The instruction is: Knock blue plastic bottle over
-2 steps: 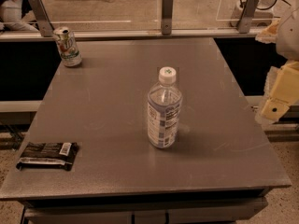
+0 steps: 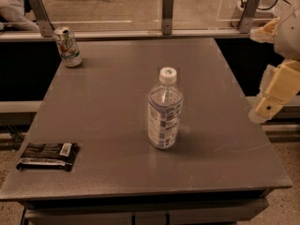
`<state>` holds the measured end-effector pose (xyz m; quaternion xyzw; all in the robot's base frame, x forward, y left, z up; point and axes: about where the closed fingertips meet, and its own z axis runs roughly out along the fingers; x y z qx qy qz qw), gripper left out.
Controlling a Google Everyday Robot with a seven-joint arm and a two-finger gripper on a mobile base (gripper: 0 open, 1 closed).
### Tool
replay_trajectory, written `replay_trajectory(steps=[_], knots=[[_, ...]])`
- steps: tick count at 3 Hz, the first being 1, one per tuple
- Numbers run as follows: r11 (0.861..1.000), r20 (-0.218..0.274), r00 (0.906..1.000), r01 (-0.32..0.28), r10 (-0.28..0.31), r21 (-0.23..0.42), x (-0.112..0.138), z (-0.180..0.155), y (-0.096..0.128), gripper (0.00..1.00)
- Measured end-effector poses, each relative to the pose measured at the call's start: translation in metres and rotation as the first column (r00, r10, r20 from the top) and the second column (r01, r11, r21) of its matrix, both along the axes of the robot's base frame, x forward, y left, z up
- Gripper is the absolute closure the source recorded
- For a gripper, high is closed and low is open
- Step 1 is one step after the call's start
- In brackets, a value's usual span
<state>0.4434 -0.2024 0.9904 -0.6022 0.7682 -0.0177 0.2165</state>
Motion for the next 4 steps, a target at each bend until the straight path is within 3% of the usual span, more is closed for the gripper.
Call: replay_trajectory(steps=[1, 2, 3, 4], knots=[[0.977, 0.12, 0.9885, -0.113, 0.092, 0.181, 0.029, 0.001, 0.02, 0.0], [0.905, 0.234, 0.9511, -0.272, 0.201, 0.326, 0.039, 0.01, 0.062, 0.0], [0.799, 0.26, 0.9323, -0.352, 0.252, 0.488, 0.022, 0.004, 0.094, 0.0], [0.724, 0.197, 0.9433, -0.331, 0.268, 0.605, -0.017, -0.007, 0.11, 0.0]])
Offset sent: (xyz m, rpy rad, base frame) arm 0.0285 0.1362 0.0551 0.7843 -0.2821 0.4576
